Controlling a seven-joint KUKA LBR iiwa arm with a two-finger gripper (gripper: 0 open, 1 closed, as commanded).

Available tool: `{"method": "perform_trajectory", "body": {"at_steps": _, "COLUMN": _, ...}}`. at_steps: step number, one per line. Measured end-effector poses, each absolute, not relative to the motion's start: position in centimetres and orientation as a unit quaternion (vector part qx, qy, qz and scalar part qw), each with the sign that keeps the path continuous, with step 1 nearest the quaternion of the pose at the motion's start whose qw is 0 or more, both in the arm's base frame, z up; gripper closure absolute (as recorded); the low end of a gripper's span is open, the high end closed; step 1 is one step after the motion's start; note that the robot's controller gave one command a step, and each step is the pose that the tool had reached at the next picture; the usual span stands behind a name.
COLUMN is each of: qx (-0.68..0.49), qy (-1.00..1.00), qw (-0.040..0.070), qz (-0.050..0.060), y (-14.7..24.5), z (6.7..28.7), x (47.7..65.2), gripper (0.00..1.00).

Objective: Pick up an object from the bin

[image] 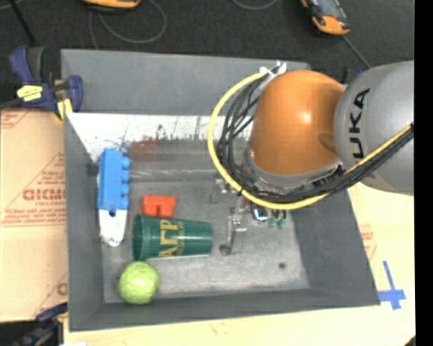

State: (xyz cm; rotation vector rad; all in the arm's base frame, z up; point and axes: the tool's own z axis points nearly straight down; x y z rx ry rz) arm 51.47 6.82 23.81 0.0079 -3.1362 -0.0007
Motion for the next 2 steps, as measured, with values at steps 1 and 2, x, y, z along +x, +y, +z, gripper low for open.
{"method": "perform_trajectory", "body": {"at_steps": 1, "qx": 0.002, "qy": -1.000, "qw": -0.001, "qz": -0.001, "y": 6.80, "z": 24.25, "x": 51.60, "gripper": 0.00}}
{"method": "perform_trajectory", "body": {"at_steps": 2, "qx": 0.002, "qy": -1.000, "qw": -0.002, "qz": -0.001, "y": 6.88, "z": 24.09, "x": 51.72, "gripper": 0.00}}
